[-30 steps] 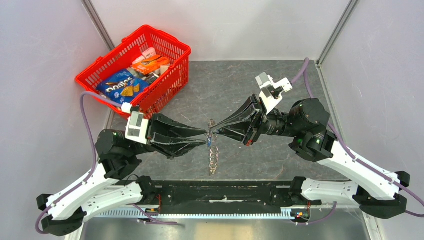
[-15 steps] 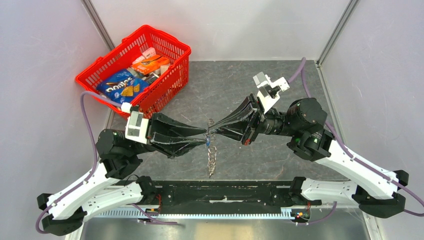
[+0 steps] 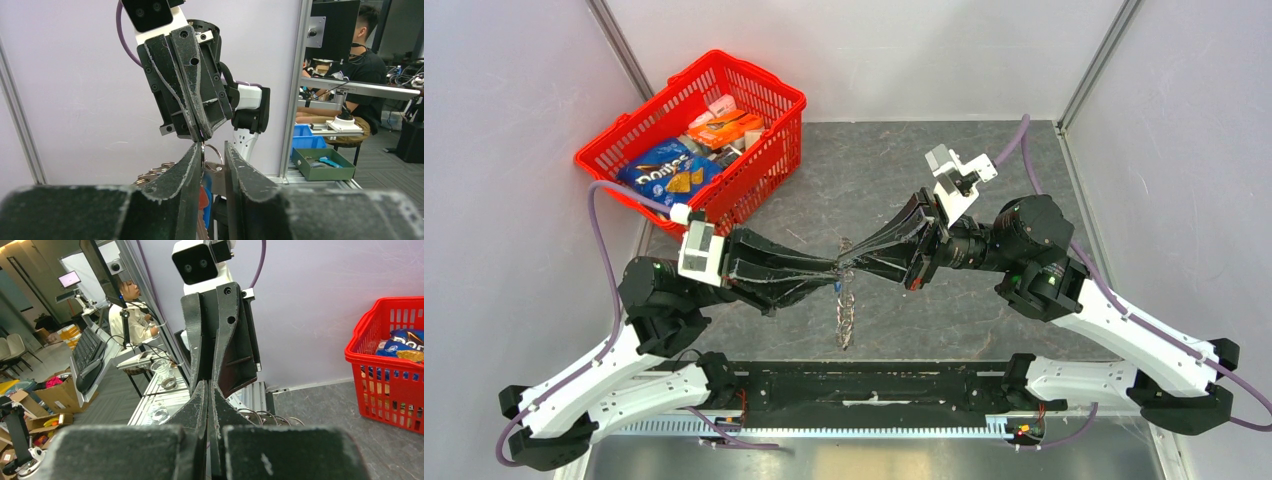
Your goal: Put the keys on the keyring
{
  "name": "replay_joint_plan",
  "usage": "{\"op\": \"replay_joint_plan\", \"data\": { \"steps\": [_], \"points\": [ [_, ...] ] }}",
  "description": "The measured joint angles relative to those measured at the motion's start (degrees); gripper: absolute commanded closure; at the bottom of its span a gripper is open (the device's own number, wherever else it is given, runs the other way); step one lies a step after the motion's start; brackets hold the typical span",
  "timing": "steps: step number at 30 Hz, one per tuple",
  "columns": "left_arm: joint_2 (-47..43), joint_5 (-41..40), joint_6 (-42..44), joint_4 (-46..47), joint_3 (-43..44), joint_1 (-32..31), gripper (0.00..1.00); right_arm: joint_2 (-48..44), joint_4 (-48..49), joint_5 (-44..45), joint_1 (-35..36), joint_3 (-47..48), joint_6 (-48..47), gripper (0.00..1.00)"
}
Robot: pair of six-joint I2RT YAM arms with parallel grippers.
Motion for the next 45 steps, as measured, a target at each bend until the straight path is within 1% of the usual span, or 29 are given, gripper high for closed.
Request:
{"op": "replay_joint_plan", "data": {
  "steps": [2,9,10,12,13,21,23,25,27,29,34,35,37,41,45],
  "points": [
    [0.0,0.0,0.0,0.0,0.0,0.0,0.81,0.0,0.09,-0.2,0.0,0.0,0.07,1.0],
    [0.0,0.0,0.0,0.0,0.0,0.0,0.81,-0.04,0.26,-0.61,0.0,0.0,0.22,1.0],
    [0.0,0.0,0.0,0.0,0.0,0.0,0.83,-0.04,0.24,-0.63,0.0,0.0,0.22,1.0],
    [0.0,0.0,0.0,0.0,-0.04,0.0,0.95,-0.09,0.24,-0.63,0.0,0.0,0.22,1.0],
    [-0.02,-0.04,0.02,-0.02,-0.09,0.0,0.98,-0.11,0.26,-0.68,0.0,0.0,0.24,1.0],
    [0.22,-0.07,0.2,-0.15,-0.07,0.0,0.98,-0.35,0.02,-0.9,0.0,-0.02,0.17,1.0],
    [0.39,-0.07,0.2,-0.68,0.15,0.0,0.98,-0.55,-0.59,-0.87,0.0,-0.02,-0.07,0.85],
    [0.7,-0.07,0.17,-1.86,0.74,0.0,0.98,-0.87,-1.46,-0.85,0.0,0.0,-0.35,0.73],
    [0.96,0.0,0.17,-3.3,1.16,0.0,0.98,-1.36,-2.32,-0.87,-0.07,0.0,-1.18,0.64],
    [1.16,-0.02,0.15,-4.96,1.36,0.0,0.98,-2.01,-3.76,-1.07,-0.04,0.13,-2.08,0.6],
    [1.92,0.57,0.11,-10.45,2.69,0.0,0.98,-4.0,-10.14,-1.07,-0.07,1.64,-5.18,0.54],
    [2.78,0.94,-0.02,-12.87,4.04,0.0,0.98,-4.31,-14.27,-1.09,-0.07,4.17,-7.02,0.53],
    [3.3,1.49,-0.15,-14.78,5.01,0.0,0.98,-3.76,-19.65,-1.16,-0.04,7.34,-9.18,0.53],
    [5.46,4.11,-0.5,-18.64,8.33,0.0,0.98,-1.03,-28.92,-1.57,-0.07,14.32,-13.49,0.52],
    [7.43,6.45,-0.79,-22.01,11.04,0.0,0.98,1.29,-36.39,-2.58,-0.07,17.51,-16.68,0.52]
  ]
}}
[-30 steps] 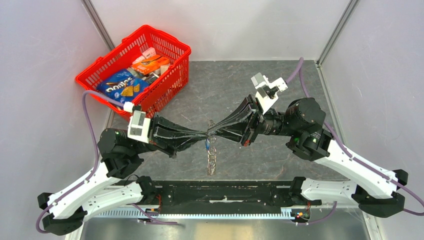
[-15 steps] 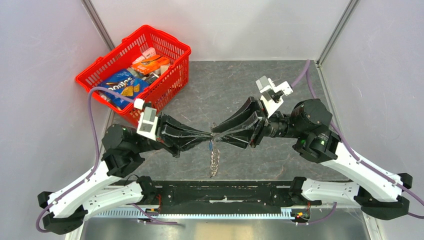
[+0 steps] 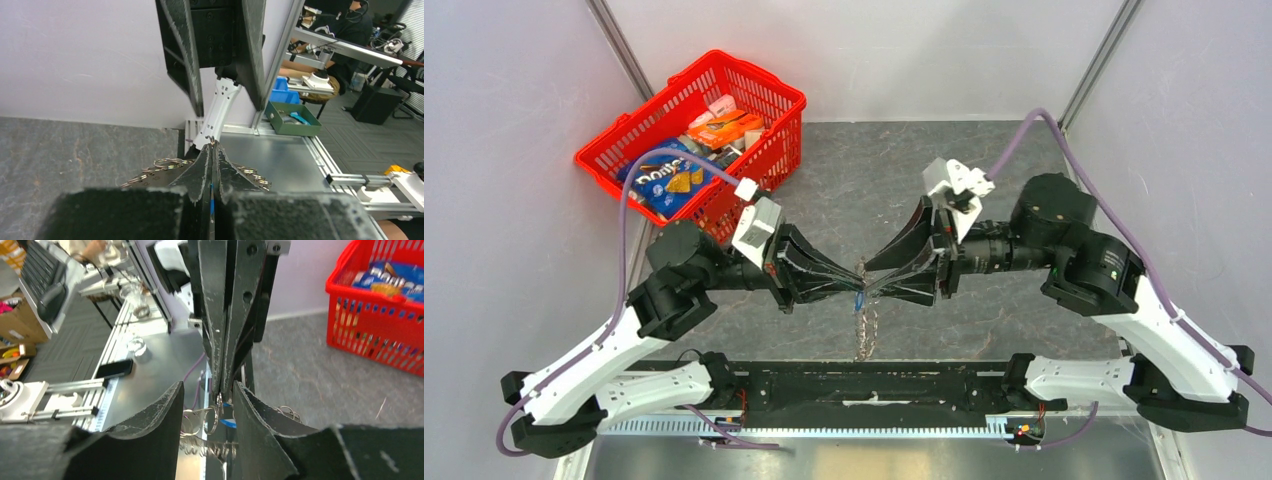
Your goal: Put the keys on the keyring
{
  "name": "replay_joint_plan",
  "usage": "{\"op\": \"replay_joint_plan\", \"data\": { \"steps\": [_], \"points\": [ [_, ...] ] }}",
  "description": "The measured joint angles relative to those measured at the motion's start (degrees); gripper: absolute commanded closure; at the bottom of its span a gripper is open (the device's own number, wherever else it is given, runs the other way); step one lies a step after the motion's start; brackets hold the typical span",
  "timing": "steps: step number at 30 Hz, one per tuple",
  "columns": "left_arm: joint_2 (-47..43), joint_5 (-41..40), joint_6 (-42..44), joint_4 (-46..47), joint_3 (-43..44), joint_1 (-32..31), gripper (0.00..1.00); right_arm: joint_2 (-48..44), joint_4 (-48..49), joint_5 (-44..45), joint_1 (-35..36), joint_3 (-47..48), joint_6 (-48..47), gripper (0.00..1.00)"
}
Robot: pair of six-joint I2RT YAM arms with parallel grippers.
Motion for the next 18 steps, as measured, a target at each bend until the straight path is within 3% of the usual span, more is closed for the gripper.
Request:
{"op": "replay_joint_plan", "data": {
  "steps": [12,18],
  "points": [
    [3.61,3.78,-0.13,-8.81,2.95,0.0,0.98,2.01,-12.07,-3.06,0.0,0.31,-4.09,0.57],
    [4.22,5.2,-0.13,-10.45,3.69,-0.02,0.98,1.79,-13.33,-3.69,-0.04,0.31,-4.76,0.68]
  ]
}}
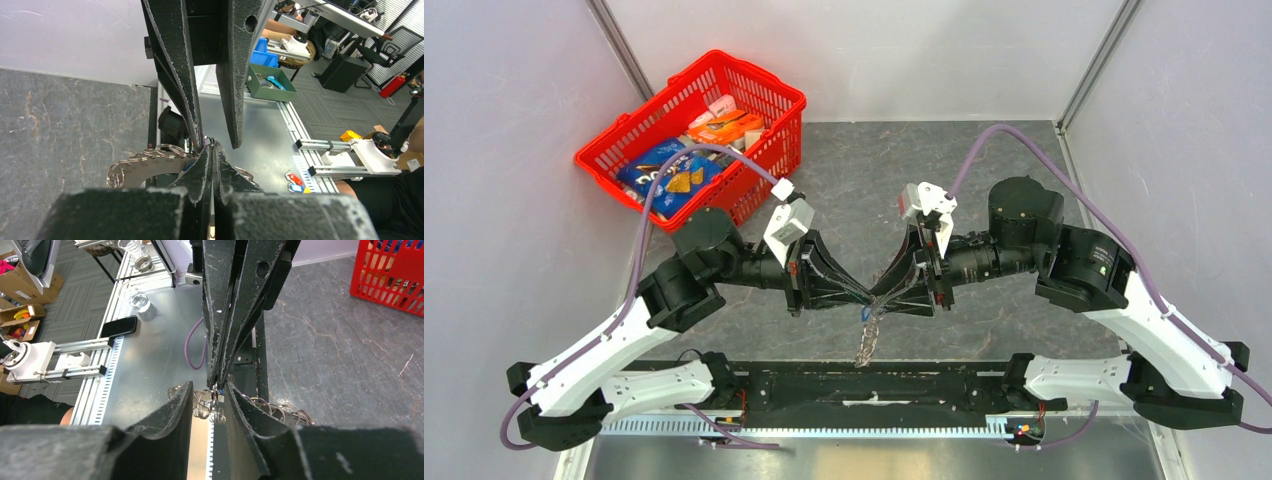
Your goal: Put the keys on the keyring
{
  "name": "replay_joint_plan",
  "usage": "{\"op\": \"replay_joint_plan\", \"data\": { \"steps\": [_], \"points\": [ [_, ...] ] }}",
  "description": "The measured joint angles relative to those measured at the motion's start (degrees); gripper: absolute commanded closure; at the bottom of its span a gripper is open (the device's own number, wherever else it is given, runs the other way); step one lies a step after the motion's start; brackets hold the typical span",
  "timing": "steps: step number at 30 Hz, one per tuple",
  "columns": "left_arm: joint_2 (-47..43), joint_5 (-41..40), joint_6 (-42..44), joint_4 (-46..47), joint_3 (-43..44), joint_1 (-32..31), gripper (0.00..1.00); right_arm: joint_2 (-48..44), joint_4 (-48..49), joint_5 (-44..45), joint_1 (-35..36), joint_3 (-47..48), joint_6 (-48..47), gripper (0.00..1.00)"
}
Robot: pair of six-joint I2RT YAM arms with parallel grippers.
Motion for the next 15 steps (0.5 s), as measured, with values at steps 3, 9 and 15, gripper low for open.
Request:
{"op": "replay_joint_plan", "data": {
  "steps": [3,9,15],
  "points": [
    [0.02,0.96,0.0,-0.17,0.0,0.0,0.98,0.0,-0.63,0.04,0.0,0.0,-0.31,0.79],
    [0.2,1.53,0.0,-1.07,0.59,-0.26,0.98,0.04,-1.18,-0.17,-0.07,0.0,-0.55,1.0],
    [0.5,1.99,0.02,-1.49,0.85,-0.26,0.98,0.09,-1.33,-0.87,-0.07,0.0,-0.52,1.0]
  ]
}}
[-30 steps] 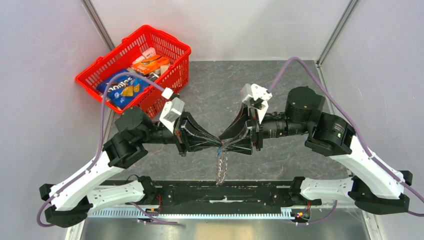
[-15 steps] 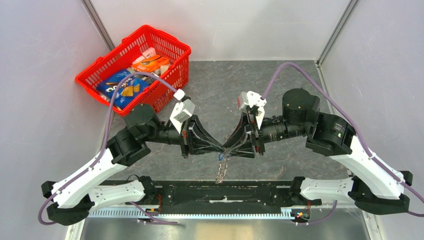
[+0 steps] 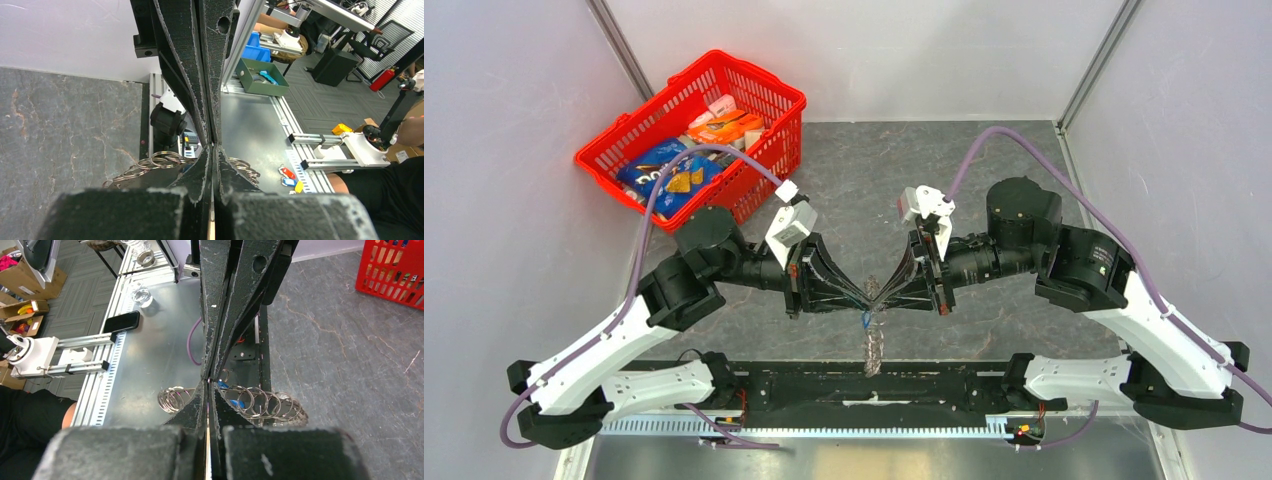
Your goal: Put the keys on the keyring
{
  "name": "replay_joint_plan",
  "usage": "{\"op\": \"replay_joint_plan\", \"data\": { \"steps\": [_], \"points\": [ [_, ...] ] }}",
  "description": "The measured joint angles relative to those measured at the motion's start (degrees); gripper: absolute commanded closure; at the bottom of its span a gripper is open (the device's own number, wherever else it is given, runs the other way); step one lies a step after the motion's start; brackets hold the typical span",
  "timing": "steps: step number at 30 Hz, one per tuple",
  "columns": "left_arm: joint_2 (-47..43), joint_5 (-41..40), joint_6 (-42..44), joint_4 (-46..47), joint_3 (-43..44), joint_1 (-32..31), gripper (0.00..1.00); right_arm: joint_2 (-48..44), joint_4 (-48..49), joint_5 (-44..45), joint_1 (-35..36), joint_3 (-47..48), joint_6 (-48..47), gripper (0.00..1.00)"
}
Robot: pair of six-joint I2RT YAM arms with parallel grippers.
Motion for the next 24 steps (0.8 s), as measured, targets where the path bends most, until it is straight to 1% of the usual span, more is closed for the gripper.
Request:
{"op": "replay_joint_plan", "data": {
  "steps": [2,5,6,8,15,20,24],
  "points": [
    [0.04,0.13,0.0,0.02,0.02,0.0,0.96,-0.13,0.33,-0.13,0.0,-0.24,0.07,1.0],
    [0.04,0.26,0.0,0.0,0.02,0.0,0.77,-1.68,3.08,-0.22,0.0,-2.86,0.66,1.0],
    [0.11,0.17,-0.02,0.22,0.02,0.02,0.72,-2.4,4.11,-0.22,0.02,-3.89,0.79,1.0],
    [0.09,-0.09,-0.07,0.68,0.02,0.02,0.68,-3.39,4.87,-0.22,0.02,-5.07,1.14,1.0],
    [-1.57,-1.31,-0.07,3.26,-0.68,0.02,0.65,-5.9,8.31,0.04,0.02,-6.84,2.05,1.0],
    [-4.04,-1.53,-0.26,6.36,-2.93,0.02,0.64,-8.7,10.93,0.02,0.02,-8.0,2.36,1.0],
    [-4.35,-1.55,-0.68,8.39,-4.13,0.02,0.65,-9.7,12.44,-0.28,0.02,-8.07,2.45,1.0]
  ]
}}
